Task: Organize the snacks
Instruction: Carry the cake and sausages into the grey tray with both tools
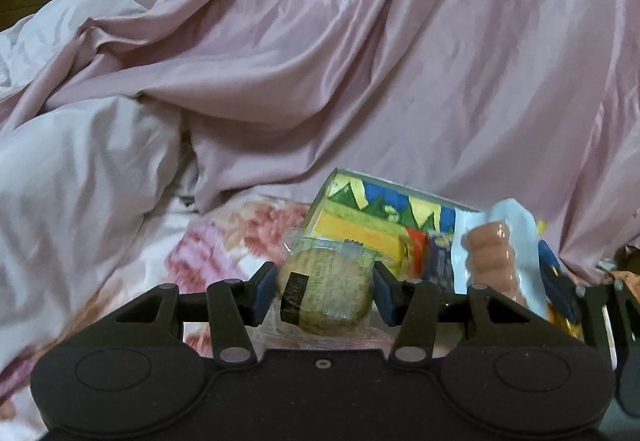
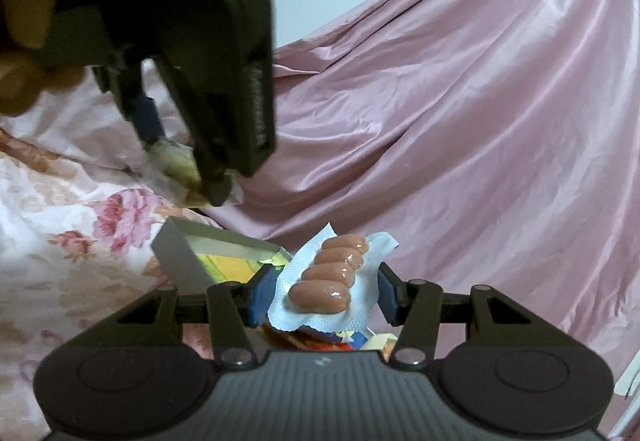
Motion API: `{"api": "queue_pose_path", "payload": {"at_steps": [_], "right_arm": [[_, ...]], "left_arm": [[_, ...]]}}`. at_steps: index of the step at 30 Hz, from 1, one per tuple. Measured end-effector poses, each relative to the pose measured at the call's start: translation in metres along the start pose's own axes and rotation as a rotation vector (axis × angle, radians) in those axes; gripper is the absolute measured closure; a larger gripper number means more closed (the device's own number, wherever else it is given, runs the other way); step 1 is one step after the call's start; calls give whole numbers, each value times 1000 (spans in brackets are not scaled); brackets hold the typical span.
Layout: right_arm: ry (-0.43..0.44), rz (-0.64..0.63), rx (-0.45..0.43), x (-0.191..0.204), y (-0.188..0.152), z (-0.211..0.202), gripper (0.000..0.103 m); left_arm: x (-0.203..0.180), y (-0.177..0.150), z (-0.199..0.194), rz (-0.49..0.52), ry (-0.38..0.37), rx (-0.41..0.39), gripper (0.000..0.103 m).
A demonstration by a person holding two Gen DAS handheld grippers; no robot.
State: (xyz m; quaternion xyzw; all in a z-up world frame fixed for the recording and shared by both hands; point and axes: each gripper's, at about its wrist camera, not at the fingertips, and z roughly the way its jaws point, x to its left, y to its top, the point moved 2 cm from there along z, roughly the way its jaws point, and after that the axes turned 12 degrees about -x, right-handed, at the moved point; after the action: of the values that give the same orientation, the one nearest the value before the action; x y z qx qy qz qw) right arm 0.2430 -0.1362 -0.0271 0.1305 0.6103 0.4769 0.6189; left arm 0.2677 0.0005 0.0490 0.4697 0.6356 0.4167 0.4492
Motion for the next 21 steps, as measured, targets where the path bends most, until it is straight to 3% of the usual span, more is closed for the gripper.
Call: {"api": "queue_pose_path", "payload": {"at_steps": [7, 21], "right_arm": [[-26, 112, 24, -15, -17, 30, 46], [22, 365, 114, -41, -36, 53, 44]], "left_arm": [[-21, 1, 47, 43, 5, 21, 50], [-38, -16, 104, -5, 24, 119, 50]]}}
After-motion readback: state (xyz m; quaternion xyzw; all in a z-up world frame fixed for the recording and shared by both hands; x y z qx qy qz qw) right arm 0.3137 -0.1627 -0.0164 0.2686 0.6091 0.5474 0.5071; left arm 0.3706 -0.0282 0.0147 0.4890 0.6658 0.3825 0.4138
